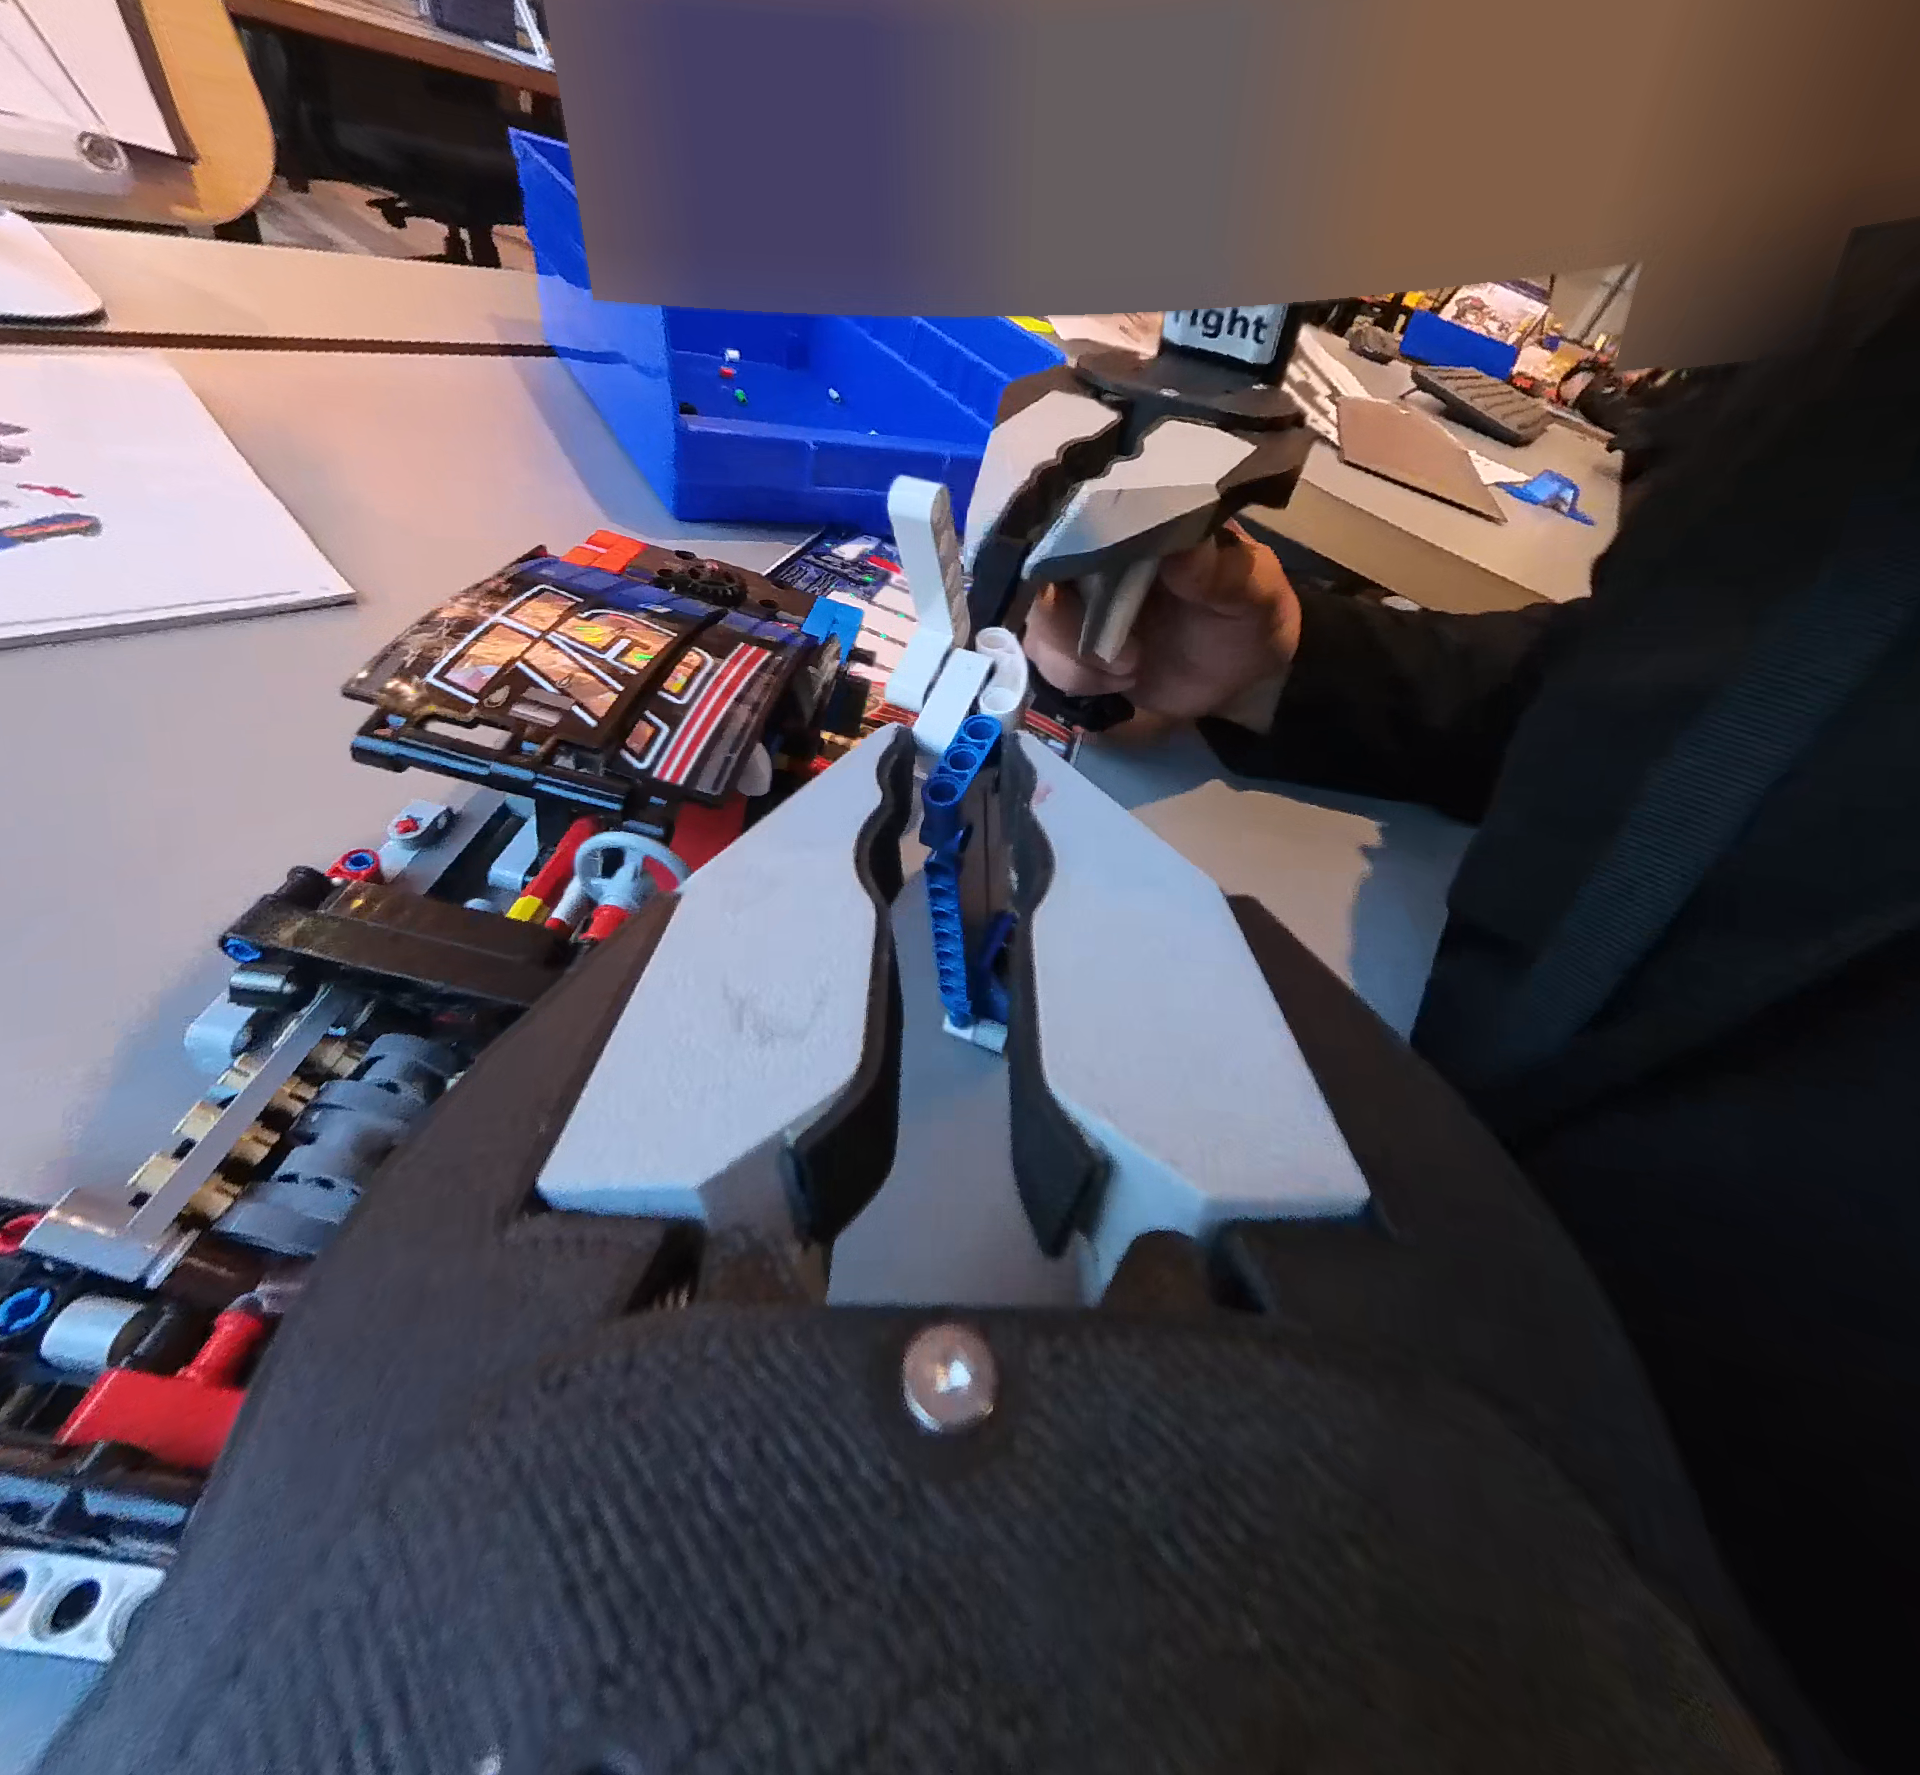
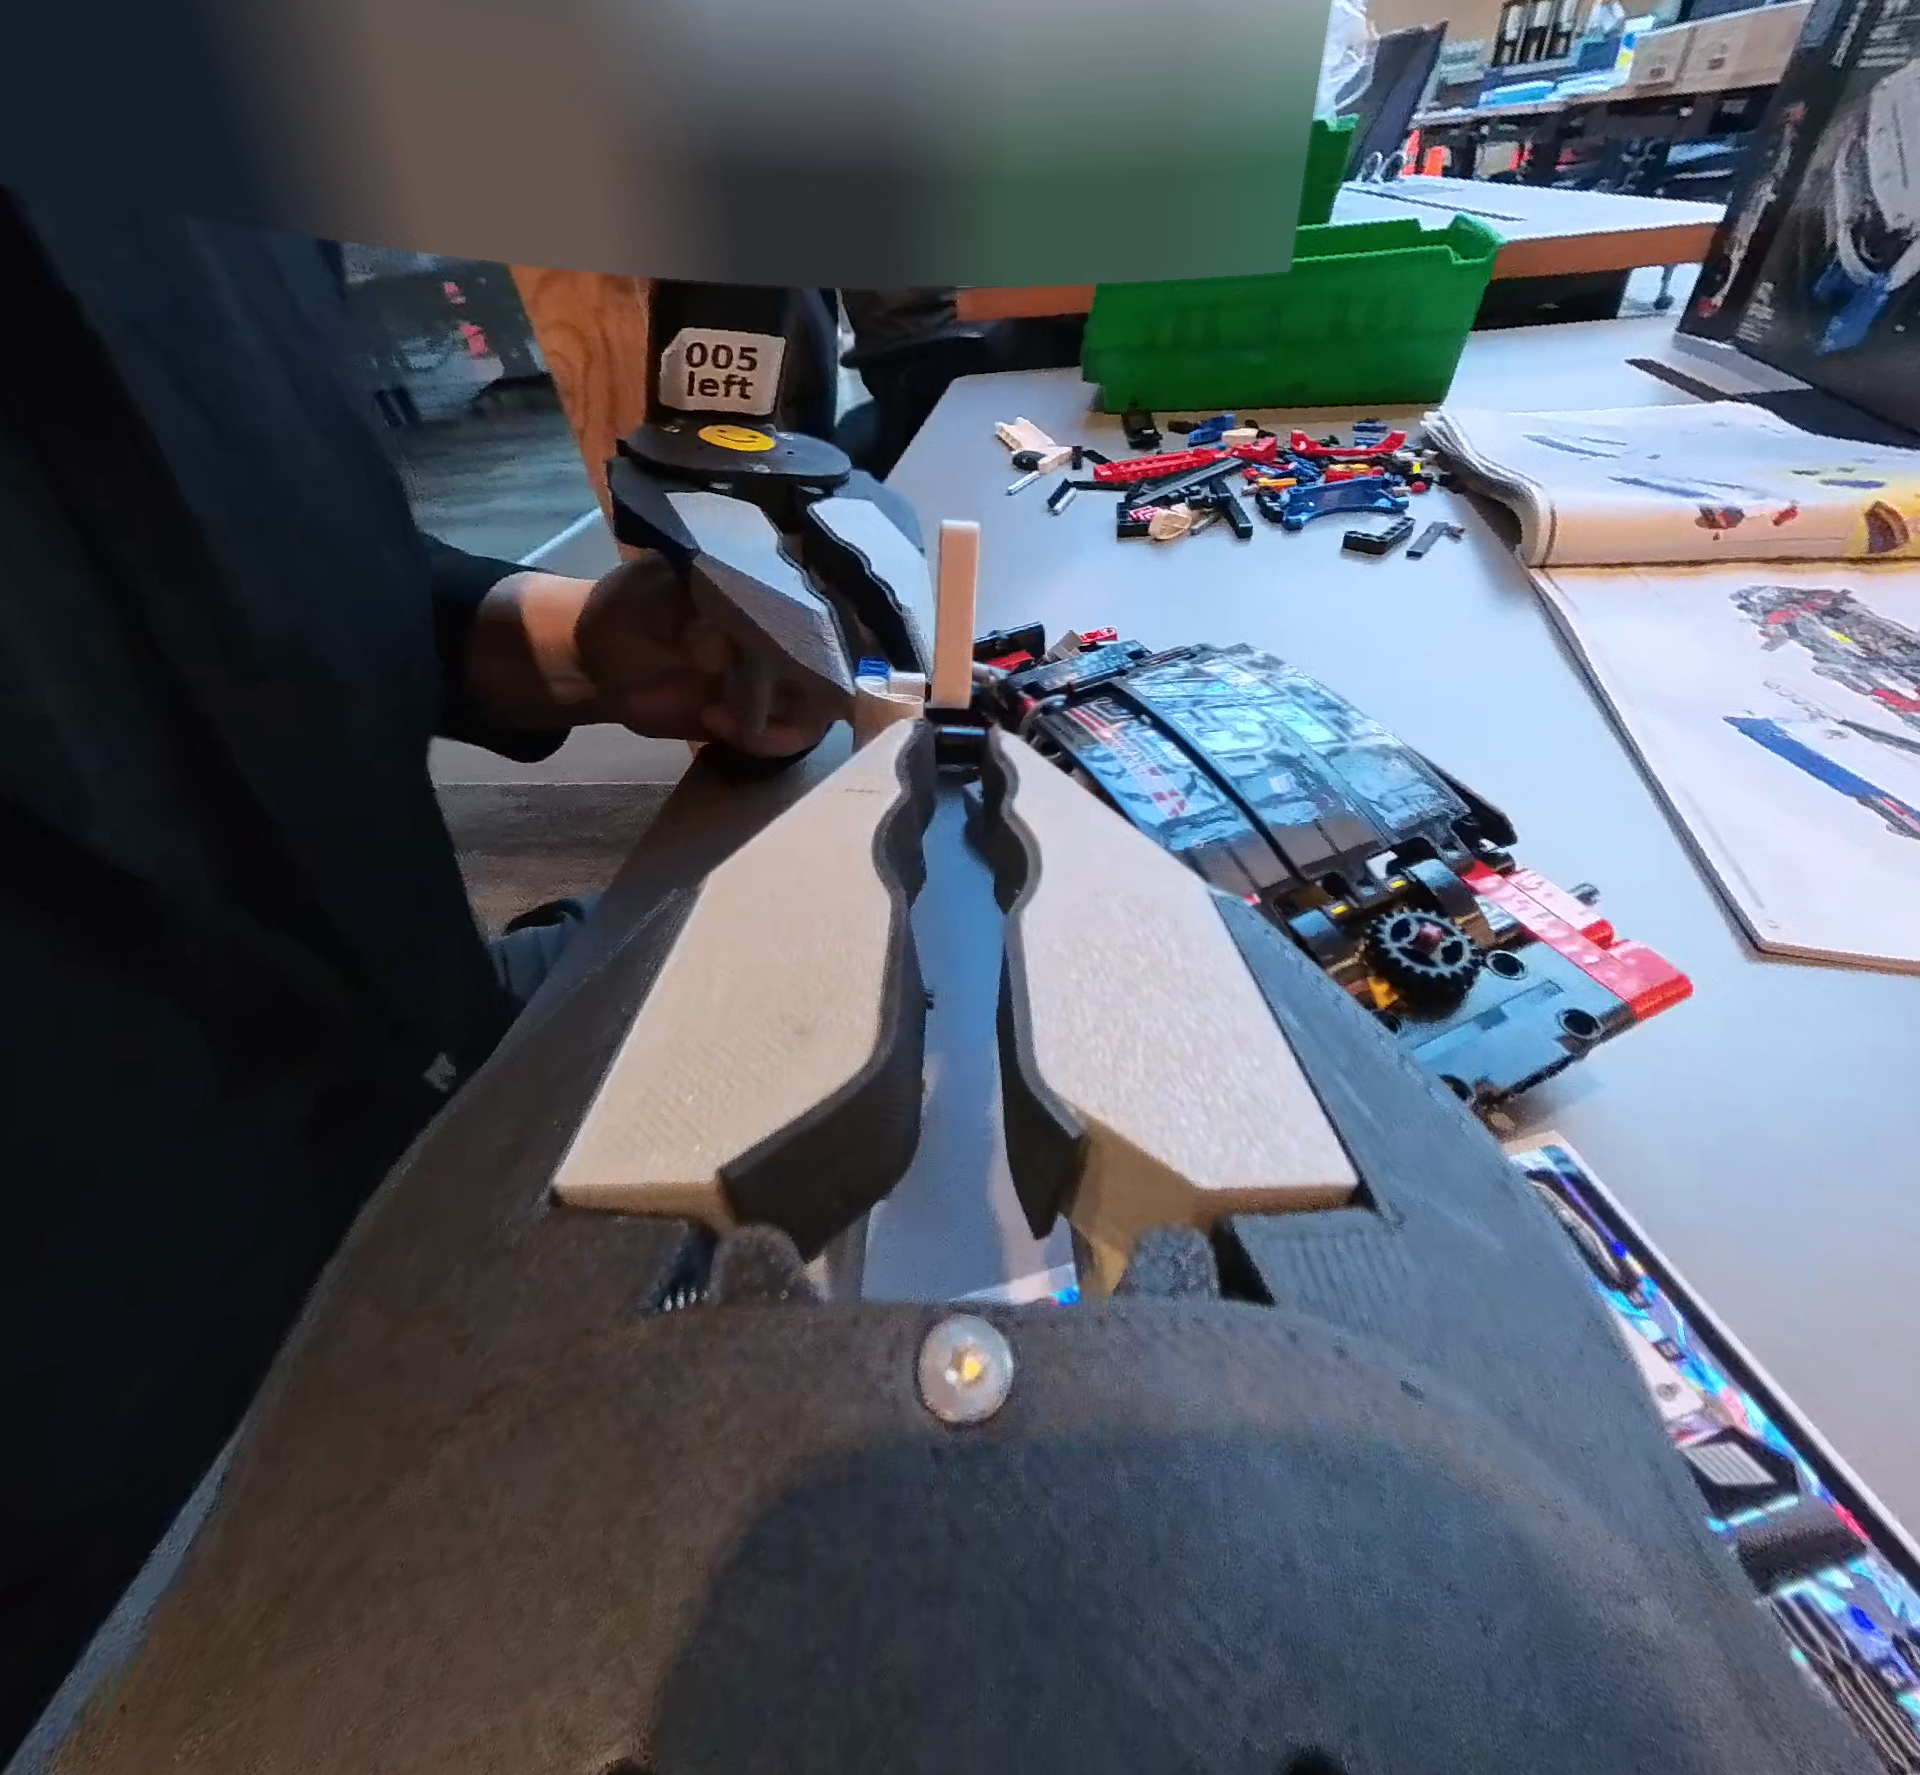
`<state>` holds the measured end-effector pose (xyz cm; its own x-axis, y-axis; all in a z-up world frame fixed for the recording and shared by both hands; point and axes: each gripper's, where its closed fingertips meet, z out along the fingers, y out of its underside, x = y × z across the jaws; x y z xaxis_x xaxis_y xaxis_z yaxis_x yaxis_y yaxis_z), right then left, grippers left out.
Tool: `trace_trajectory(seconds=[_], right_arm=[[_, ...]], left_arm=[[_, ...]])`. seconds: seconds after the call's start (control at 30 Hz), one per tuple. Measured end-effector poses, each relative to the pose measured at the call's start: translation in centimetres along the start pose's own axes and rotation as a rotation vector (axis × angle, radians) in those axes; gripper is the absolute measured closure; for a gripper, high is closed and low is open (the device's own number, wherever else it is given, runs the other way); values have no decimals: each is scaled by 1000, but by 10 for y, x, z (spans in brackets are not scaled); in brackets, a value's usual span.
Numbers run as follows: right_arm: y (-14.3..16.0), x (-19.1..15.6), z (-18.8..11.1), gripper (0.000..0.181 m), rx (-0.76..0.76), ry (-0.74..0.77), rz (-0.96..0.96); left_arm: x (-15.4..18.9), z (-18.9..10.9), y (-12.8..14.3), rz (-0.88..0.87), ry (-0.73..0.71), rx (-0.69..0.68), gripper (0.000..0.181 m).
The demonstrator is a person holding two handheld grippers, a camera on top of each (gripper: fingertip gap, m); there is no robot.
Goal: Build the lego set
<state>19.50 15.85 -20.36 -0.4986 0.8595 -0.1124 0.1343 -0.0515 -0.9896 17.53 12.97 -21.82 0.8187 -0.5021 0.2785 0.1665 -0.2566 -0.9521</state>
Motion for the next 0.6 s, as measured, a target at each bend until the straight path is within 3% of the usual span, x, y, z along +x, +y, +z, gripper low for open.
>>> trace_trajectory(seconds=[0.13, 0.37, 0.5, 0.6], right_arm=[[-12, 2, -4, 155, 53, 11, 43], [-7, 10, -10, 136, 26, 61, 151], [-6, 13, -11, 129, 40, 124, 181], [-12, 9, -14, 130, 102, 85, 238]], left_arm=[[-14, -7, -8, -112, -35, 79, 167], [-20, -19, -40, -432, 38, 415, 168], [-9, -16, -78, -361, 43, 536, 168], [2, -7, -97, -262, 52, 576, 168]])
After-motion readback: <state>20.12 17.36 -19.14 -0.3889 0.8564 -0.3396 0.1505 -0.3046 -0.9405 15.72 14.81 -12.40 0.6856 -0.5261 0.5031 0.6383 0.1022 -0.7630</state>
